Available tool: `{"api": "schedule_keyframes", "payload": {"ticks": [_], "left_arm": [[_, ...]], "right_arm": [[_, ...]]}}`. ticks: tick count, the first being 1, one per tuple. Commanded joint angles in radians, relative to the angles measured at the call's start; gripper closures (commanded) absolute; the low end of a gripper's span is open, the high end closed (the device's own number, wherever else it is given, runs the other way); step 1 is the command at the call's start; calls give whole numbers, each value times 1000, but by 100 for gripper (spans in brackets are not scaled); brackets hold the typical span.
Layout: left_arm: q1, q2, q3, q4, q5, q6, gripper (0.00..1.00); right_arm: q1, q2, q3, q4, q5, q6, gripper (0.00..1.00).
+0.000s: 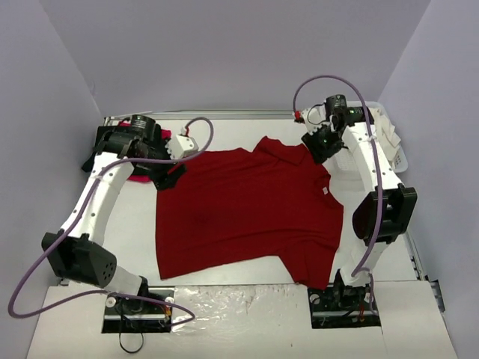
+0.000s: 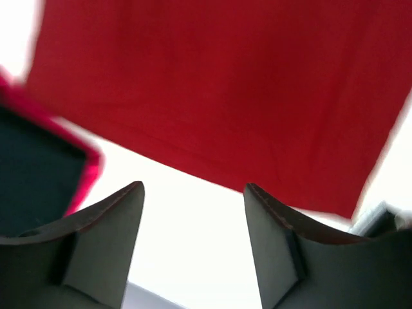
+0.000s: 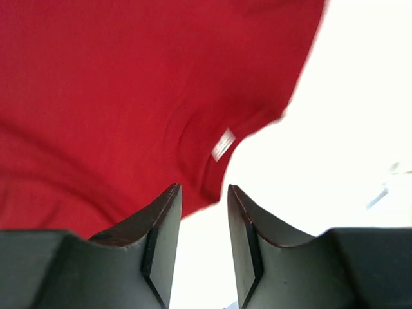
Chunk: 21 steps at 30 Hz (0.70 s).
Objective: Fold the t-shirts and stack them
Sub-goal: Flatten out the tshirt
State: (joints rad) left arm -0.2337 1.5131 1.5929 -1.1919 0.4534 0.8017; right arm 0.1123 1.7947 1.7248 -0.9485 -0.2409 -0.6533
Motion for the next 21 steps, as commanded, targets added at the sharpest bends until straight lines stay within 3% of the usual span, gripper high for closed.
{"api": "schedule_keyframes", "payload": {"ticks": [1,6,10,14,18,21], "left_arm": [[63,-73,-52,235,5,-204,37],[99,-110,-171,444,-61,-297,36],[123,-102,-223,480,-70,-309,35],[145,-88,-269,494,-71,-303,35],[155,-80,-309,523,-85,-308,35],[157,-74,-324,534,-81,-312,35]], "right_arm": [[4,121,115,66,-51,101,68],[16,407,355,111,-67,188,63],[46,572,606,111,-38,205,59],[78,684,744,131,5,208,56],[98,716,743,242,18,215,41],[107,729,740,272,17,211,38]]}}
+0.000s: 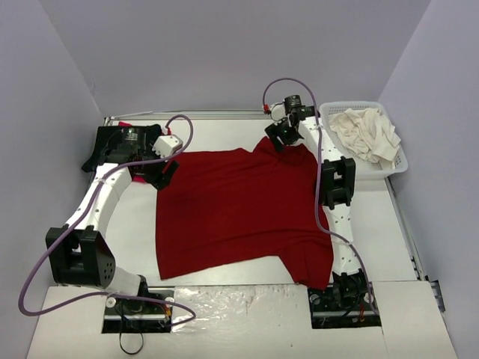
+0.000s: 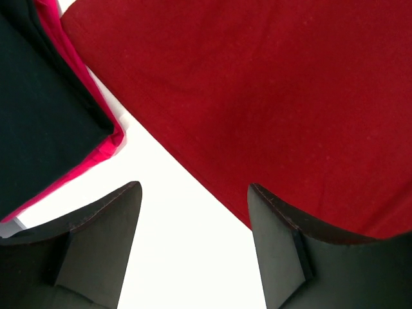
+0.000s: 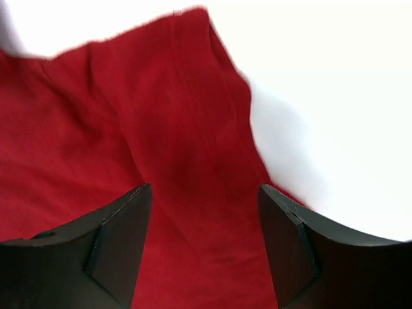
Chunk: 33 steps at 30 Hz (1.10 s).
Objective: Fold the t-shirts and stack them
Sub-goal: Flatten out the tshirt
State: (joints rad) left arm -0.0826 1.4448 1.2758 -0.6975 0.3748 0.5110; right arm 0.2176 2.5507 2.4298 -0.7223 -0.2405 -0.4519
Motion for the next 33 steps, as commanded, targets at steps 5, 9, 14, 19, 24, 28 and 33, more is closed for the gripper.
{"api": "schedule_keyframes", "payload": {"ticks": [5,9,14,19,24,28,33], "left_arm": [[7,22,-12,47,-4,-25,34],[7,35,-23,49,1,-29,34],[7,37,-39,55,0,-29,34],[10,43,-41,53,-13,-25,34],[15,55,-38,50,-4,-26,34],[20,66,-27,43,10,-29,34],[26,85,-16,33,24,-29,34]], "right_arm": [[9,5,34,89,41,7,35],[9,39,34,144,72,21,36],[11,81,49,214,60,33,37],[11,118,84,228,35,47,42],[11,128,69,228,20,48,68],[11,112,35,228,0,39,88],[11,98,0,227,-11,41,72]]}}
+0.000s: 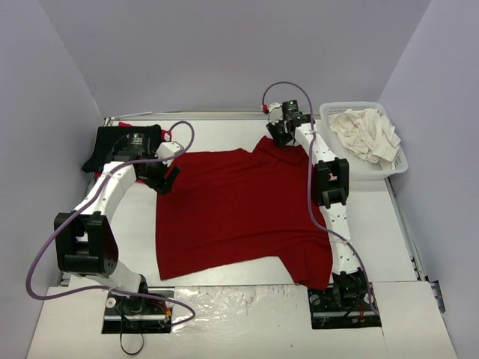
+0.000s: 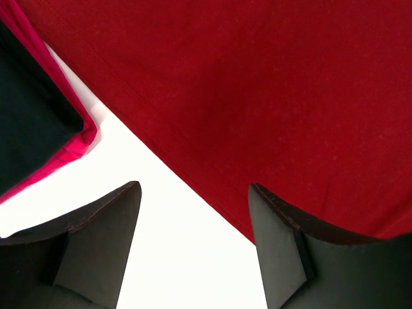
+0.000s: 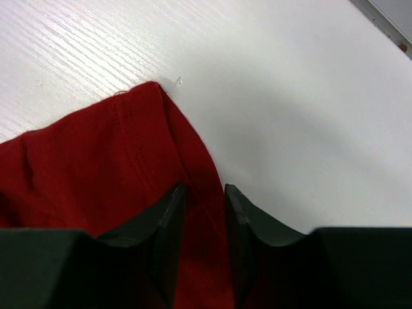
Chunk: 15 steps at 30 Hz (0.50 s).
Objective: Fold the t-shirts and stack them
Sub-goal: Flatten out the tshirt
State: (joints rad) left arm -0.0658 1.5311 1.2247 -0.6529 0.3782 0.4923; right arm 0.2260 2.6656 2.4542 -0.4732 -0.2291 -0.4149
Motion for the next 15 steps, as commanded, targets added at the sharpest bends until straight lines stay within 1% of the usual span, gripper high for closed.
{"api": "schedule_keyframes", "payload": {"ticks": [1,4,7,11,15], "left_arm": [[11,-2,35,-10,19,-12,34],[15,-3,33,-5,13,-17,34],[17,-5,33,-5,11,-20,34],[20,-5,27,1,10,-20,34],[23,-2,29,7,-2,-24,34]], "right_arm": [[3,-18,-26,-21,-18,4,69],[3,-9,-9,-21,-6,19,64],[-1,-3,9,-21,-21,41,62],[1,8,5,-24,-70,63,62],[-4,16,2,-21,-101,76,65]]}}
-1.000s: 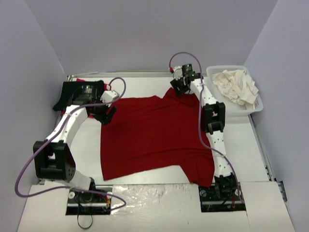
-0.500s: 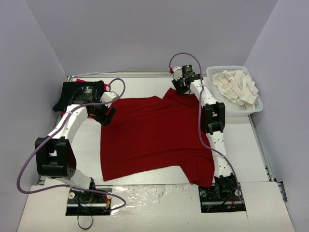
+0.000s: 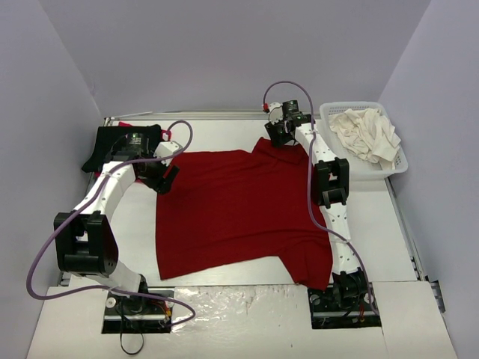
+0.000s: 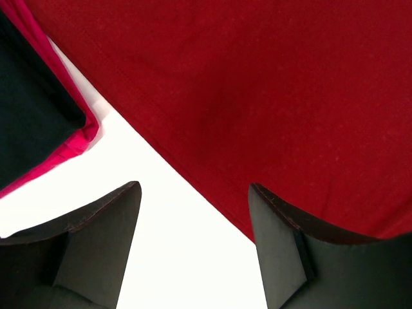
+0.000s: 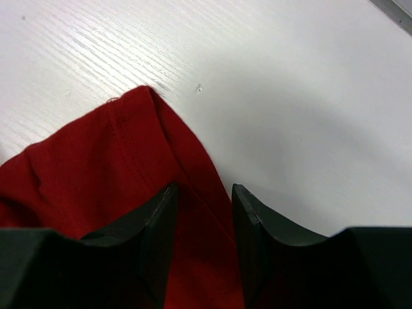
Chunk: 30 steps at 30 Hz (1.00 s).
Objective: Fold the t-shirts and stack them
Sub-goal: Flatten out the tshirt
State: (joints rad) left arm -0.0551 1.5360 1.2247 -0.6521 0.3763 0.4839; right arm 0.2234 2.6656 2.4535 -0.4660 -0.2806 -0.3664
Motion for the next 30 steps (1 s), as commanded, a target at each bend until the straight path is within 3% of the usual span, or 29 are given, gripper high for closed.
{"api": "schedule_keyframes", "payload": {"ticks": [1,19,23,28,30], "left_arm": [[11,-7,29,9,-2,-18,34],[12,6,30,8,-8,-22,34],[11,9,25,6,-10,-18,34],[12,10,22,6,-4,-15,34],[12,10,19,6,-1,-13,34]], "right_arm": [[-4,19,7,-28,-55,35,65],[-13,34,29,-23,-104,66,65],[-13,59,39,-23,-91,52,84],[-9,68,78,-22,-52,41,92],[-4,54,82,-16,-39,32,100]]}}
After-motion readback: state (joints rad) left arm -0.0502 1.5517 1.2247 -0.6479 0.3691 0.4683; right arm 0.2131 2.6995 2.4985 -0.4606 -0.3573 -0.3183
